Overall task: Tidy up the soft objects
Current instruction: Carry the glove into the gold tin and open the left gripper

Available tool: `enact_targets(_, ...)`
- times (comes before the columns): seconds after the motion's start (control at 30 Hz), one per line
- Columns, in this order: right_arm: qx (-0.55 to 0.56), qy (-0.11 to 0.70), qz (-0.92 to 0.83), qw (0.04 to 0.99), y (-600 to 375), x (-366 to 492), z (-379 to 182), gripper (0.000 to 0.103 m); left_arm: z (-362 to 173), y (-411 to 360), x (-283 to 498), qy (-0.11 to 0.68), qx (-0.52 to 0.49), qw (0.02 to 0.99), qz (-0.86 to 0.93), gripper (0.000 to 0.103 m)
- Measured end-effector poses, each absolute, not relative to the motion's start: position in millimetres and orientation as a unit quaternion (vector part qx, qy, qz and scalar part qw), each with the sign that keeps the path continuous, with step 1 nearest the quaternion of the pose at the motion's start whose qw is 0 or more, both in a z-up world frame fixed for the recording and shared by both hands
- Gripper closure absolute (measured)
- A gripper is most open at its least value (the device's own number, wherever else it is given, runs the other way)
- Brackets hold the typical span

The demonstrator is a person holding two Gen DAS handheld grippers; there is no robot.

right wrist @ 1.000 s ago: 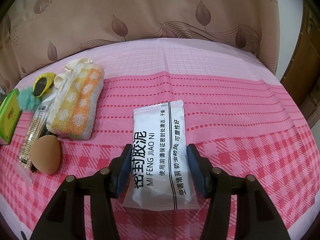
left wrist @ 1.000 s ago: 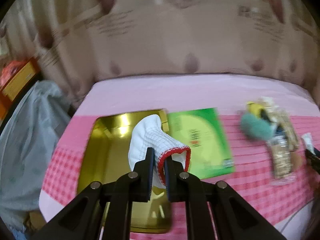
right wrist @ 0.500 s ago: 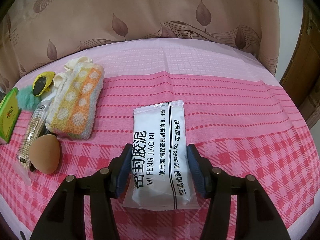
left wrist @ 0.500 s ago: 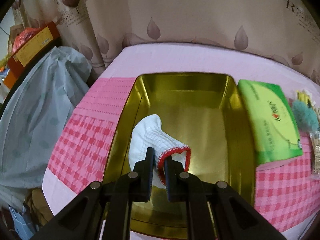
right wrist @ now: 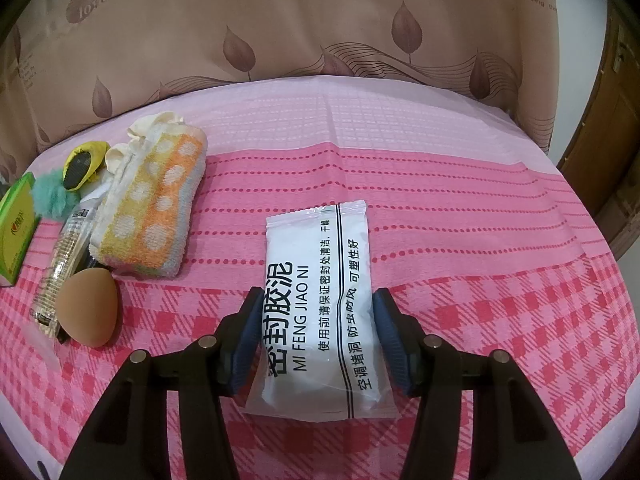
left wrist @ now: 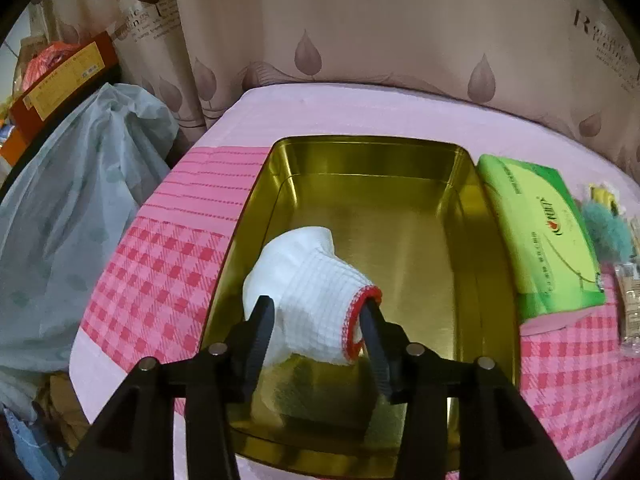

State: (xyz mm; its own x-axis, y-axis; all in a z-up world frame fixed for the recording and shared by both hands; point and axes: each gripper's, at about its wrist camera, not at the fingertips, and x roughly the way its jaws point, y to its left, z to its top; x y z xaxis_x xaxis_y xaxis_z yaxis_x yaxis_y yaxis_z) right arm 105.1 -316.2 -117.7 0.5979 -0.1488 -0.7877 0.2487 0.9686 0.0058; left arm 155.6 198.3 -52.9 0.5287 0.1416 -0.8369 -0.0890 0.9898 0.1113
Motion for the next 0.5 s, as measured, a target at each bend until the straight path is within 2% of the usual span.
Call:
enact_targets(0.2, 0.055, 0.435, -0.112, 0.892, -316.2, 104.2, -118.3, 0.051, -37.7, 203.4, 143.0, 0.461, 0.006, 0.885, 0.064, 0.055)
enact_targets(0.27, 0.055, 0.434, -0.112, 0.892, -315.5, 104.3, -118.4, 0.051, -35.3, 204.7, 138.4, 0.460, -0.001, 0.887, 0.053, 0.050)
enact_targets(0.5, 0.048, 0.434, -0.114, 0.892, -311.1, 106.7, -118.4, 0.054, -22.0, 209.3, 119.0, 0.443, -0.015, 0.894, 0.064, 0.050)
